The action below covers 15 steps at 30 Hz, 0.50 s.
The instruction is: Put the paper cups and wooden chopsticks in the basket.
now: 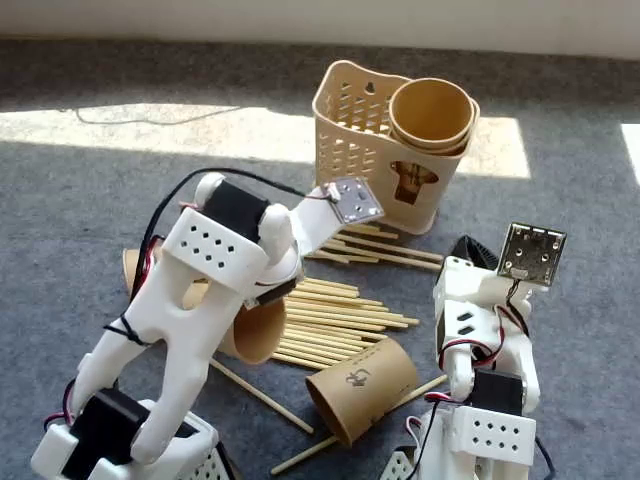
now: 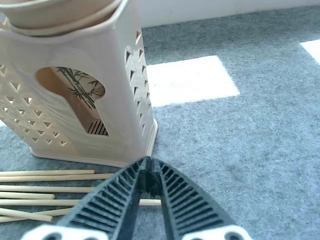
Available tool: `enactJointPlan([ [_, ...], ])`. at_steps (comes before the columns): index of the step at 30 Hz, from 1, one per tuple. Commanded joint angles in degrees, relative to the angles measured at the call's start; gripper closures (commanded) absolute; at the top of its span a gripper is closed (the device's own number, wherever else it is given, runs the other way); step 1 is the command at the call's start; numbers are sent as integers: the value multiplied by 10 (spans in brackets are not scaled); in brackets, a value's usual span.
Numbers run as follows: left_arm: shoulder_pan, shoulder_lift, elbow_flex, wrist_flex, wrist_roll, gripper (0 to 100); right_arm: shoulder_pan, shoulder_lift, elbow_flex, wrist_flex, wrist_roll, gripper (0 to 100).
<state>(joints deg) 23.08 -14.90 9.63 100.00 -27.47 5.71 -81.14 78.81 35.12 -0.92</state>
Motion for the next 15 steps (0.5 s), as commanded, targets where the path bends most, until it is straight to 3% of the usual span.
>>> enactJointPlan([
  [1, 9, -19, -76, 5, 52, 995, 3, -5, -2, -17, 1, 992],
  [8, 23, -16, -80, -30, 153, 995, 3, -5, -2, -17, 1, 992],
  [15, 87, -16, -73, -79, 227, 995, 3, -5, -2, -17, 1, 992],
])
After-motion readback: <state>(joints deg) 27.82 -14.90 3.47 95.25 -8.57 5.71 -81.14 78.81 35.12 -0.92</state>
